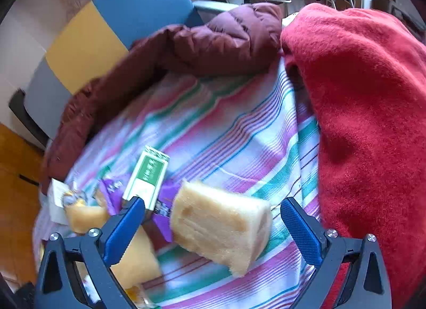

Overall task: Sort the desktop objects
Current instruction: 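Grasp the white sock with the left tool while the right tool grasps a yellow sponge, then carry the sock and sponge into the gold box and release both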

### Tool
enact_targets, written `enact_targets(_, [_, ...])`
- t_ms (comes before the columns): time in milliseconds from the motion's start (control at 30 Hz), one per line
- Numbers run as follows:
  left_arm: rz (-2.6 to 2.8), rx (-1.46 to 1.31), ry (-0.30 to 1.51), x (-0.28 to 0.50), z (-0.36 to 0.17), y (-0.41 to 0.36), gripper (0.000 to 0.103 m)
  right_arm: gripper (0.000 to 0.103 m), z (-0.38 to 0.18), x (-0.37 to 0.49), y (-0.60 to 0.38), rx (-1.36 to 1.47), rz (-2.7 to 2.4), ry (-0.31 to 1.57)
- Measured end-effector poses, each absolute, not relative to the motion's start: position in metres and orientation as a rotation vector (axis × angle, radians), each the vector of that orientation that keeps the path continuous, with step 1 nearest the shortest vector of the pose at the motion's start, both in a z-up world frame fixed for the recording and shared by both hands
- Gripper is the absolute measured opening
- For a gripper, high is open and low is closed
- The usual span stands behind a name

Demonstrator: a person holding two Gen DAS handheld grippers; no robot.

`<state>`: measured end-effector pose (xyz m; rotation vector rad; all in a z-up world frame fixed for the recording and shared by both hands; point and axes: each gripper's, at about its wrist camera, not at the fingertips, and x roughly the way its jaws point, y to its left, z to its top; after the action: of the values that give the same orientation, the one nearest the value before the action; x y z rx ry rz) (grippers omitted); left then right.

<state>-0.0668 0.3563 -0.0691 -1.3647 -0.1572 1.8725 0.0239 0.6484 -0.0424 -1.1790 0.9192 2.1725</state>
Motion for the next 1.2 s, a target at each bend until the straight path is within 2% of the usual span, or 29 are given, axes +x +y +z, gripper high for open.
enact_targets(233, [1.858,-1.373,-0.151,-0.07,-0.077,0.363,0.048,0.087,-0.059,0.015,0.644,-1.313,2.132,0.885])
enact_targets(267, [1.857,-1.371,-0.155,-0.069,-0.077,0.362,0.047,0.081,-0.058,0.015,0.645,-1.31,2.13,0.876])
enact_targets(400, [1.878,-1.363,-0.15,-0.064,-0.072,0.354,0.046,0.076,-0.056,0.017,0.645,-1.306,2.136,0.846])
enact_targets(667, [1.992,-1.297,-0.059,-0.044,-0.057,0.323,0.046,0.075,-0.046,0.023,0.646,-1.226,2.166,0.827])
enact_targets(933, [2.091,-1.257,-0.087,-0.032,-0.036,0.279,0.046,0.075,-0.018,0.031,0.638,-1.035,2.324,0.893])
enact_targets(1100, [2.147,-1.217,-0.105,-0.029,-0.017,0.254,0.046,0.075,-0.009,0.02,0.62,-1.005,2.451,0.864])
enact_targets(1200, [2.168,-1.211,-0.123,-0.028,-0.008,0.24,0.046,0.076,-0.004,0.012,0.605,-1.024,2.646,0.965])
